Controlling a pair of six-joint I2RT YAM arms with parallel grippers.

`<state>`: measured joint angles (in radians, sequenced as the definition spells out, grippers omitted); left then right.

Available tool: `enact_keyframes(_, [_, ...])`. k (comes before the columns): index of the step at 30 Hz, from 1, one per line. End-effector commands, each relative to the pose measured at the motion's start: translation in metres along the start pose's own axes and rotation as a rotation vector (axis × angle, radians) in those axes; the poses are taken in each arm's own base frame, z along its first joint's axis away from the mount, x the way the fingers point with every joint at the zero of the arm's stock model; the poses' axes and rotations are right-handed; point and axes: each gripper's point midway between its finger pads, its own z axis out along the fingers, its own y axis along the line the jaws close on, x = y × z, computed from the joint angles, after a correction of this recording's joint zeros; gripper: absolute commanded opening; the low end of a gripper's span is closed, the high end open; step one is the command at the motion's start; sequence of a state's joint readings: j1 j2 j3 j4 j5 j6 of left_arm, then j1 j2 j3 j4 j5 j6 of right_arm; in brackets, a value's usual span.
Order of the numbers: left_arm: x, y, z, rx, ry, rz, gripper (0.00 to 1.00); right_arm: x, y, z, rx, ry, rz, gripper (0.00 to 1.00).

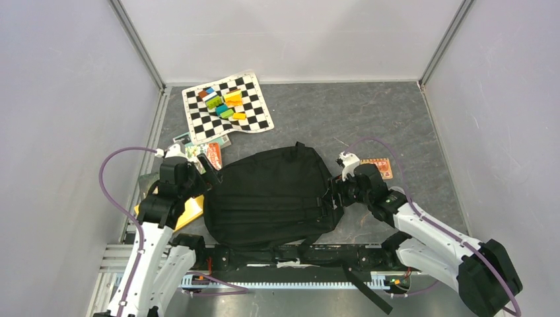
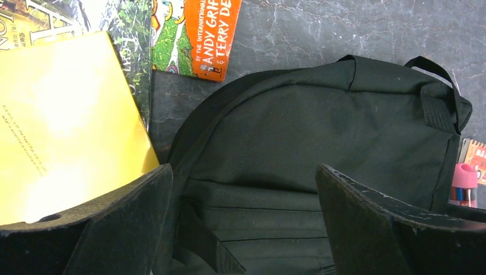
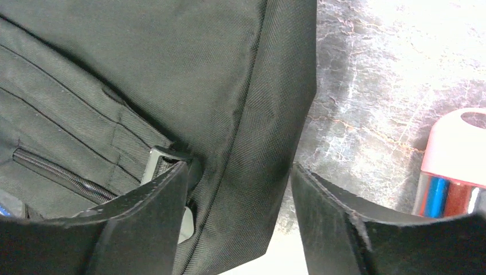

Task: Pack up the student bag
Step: Adjust the student bag at the center of the board.

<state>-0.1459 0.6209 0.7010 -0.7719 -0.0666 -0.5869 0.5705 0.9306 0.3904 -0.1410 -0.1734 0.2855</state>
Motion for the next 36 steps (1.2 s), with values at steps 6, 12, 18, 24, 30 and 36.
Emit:
enact_keyframes(6, [-0.008, -0.017, -0.024, 0.071, -0.001, -0.040, 1.00, -0.001, -0.007, 0.007, 0.057, -0.008, 0.008, 0.29])
enact_keyframes(12, [0.003, -0.023, -0.028, 0.107, 0.054, -0.057, 1.00, -0.064, -0.033, 0.014, 0.243, -0.075, -0.120, 0.00])
enact_keyframes(18, [0.003, -0.023, -0.035, 0.109, 0.069, -0.032, 1.00, -0.156, -0.054, 0.028, 0.433, -0.136, -0.266, 0.00])
enact_keyframes(24, [0.003, -0.018, -0.036, 0.085, 0.065, -0.017, 1.00, -0.191, -0.019, 0.032, 0.282, -0.175, -0.292, 0.59])
enact_keyframes(30, [0.000, -0.021, -0.028, 0.088, 0.067, -0.008, 1.00, -0.156, 0.017, 0.011, 0.079, -0.222, -0.246, 0.90])
enact_keyframes(36, [-0.027, -0.018, -0.005, 0.025, -0.007, 0.063, 1.00, -0.101, 0.076, -0.002, -0.145, -0.223, -0.189, 0.92])
